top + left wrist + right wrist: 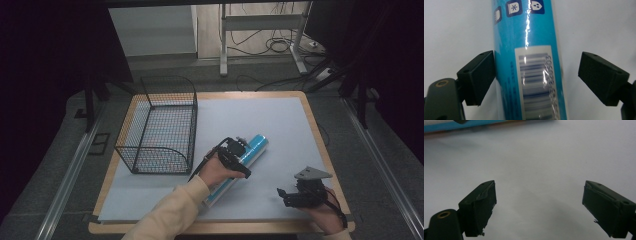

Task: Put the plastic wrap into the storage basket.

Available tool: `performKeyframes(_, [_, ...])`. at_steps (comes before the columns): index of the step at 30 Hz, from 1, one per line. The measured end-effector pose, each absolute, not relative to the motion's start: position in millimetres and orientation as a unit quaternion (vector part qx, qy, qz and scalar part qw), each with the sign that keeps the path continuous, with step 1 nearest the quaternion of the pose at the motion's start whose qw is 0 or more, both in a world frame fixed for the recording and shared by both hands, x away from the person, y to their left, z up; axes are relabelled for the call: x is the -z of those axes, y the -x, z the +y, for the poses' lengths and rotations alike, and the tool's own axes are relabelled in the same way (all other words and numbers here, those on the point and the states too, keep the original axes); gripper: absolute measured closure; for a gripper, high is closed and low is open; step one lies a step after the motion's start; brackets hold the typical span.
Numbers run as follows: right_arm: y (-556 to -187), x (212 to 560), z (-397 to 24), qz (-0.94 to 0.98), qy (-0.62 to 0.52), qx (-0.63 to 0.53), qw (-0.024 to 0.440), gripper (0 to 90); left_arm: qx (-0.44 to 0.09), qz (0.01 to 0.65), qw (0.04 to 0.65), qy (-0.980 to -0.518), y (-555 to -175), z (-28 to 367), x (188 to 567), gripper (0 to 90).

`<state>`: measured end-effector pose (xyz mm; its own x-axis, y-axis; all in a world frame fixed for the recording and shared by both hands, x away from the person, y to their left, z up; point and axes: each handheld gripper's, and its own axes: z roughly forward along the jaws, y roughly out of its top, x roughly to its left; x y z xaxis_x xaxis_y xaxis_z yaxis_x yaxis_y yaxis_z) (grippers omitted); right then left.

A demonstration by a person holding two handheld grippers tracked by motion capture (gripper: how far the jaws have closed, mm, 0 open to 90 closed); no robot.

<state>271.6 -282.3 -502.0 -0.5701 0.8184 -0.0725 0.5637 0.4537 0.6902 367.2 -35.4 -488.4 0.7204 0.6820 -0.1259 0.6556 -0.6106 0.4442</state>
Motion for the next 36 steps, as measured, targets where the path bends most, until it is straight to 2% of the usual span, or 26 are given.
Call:
performKeyframes(6, [-271.6,502.5,-282.2,0.828,-0.418,-0.314,0.201,12.3,-0.024,0.381,0.208,-0.901,-373.5,-40.2,498.5,17.1])
performKeyframes(14, [-272.1,502.2,-282.2,0.829,-0.417,-0.315,0.202,12.3,-0.008,0.387,0.19,-0.902,-379.1,-39.4,503.4,30.1])
performKeyframes(28, [-272.3,501.0,-283.3,0.827,-0.417,-0.318,0.204,12.3,0.028,0.396,0.186,-0.899,-387.3,-36.6,500.0,31.1])
performKeyframes(36, [-271.6,500.2,-283.0,0.826,-0.417,-0.319,0.206,12.4,0.022,0.379,0.18,-0.907,-388.6,-33.0,484.9,31.2])
